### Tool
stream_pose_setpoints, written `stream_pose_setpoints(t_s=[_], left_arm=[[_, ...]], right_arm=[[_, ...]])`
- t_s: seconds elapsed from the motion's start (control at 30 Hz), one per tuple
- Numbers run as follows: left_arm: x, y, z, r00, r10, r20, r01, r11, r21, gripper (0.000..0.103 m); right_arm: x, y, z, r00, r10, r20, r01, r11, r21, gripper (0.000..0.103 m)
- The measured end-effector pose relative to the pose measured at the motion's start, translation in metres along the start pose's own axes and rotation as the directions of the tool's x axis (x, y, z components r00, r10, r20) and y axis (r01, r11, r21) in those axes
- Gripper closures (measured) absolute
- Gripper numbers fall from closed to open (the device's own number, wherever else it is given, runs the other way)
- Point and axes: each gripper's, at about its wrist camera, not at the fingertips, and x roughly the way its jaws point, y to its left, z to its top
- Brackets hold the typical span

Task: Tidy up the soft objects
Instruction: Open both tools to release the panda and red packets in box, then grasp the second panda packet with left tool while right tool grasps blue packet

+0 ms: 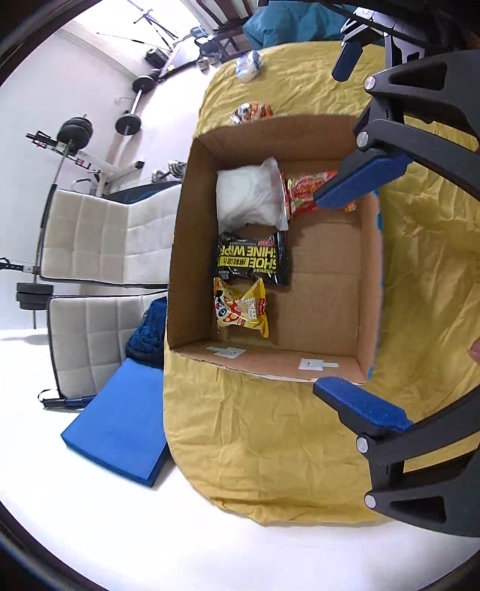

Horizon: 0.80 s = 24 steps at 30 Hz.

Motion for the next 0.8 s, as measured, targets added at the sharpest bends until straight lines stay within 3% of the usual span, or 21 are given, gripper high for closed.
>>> stream_pose_setpoints(t_s=[0.5,0.8], left_arm=[[-0.076,-0.007,-0.039,0.997,-0.033,0.072,0.036,0.999,-0.037,0.009],[-0.089,-0.027,-0.046,0.997,-0.016,0.073,0.019,0.999,-0.042,0.009]], right_arm=[[-0.099,-0.006,-0.043,0.992,0.046,0.119,-0.045,0.999,-0.017,0.000],[-0.119,-0.014,-0.050,0.986,0.093,0.137,-0.088,0.995,-0.040,0.000]])
